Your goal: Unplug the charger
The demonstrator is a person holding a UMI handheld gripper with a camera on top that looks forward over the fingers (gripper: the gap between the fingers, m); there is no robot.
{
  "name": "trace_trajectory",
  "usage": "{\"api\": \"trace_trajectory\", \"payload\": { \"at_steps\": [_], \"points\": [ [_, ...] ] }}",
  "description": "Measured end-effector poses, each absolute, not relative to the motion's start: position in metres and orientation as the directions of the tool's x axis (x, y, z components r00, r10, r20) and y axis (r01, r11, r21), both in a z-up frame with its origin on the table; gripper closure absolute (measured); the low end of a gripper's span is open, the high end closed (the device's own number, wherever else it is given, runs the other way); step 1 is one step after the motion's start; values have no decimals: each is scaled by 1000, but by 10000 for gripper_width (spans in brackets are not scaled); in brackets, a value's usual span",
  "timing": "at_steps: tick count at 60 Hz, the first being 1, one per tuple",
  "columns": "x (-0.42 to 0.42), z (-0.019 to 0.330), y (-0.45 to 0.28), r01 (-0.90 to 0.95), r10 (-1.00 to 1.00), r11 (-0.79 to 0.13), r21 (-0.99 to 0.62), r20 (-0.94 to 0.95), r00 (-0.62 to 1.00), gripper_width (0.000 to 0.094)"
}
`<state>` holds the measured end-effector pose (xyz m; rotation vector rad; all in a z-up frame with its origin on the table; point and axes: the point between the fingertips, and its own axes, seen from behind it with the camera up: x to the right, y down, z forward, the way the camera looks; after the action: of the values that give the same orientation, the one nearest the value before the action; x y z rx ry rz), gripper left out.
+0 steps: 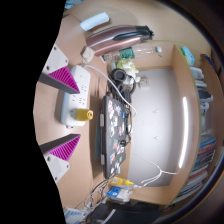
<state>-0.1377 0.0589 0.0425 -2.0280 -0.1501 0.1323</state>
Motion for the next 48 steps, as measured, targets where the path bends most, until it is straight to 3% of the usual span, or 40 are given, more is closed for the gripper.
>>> {"api": "trace_trajectory", "payload": {
  "at_steps": [9,15,17,22,38,48],
  "points": [
    [-139,33,97,69,117,-444,-893,18,993,64],
    [-137,23,112,79,87,-457,-886,44,995,130],
    [-141,25,115,67,91,-451,-890,29,995,240],
    [-139,23,119,33,63,-454,-890,5,998,620],
    [-142,26,121,105,112,-407,-907,64,992,718],
    [-143,29,119,112,132,-400,-910,64,989,730]
  ]
}}
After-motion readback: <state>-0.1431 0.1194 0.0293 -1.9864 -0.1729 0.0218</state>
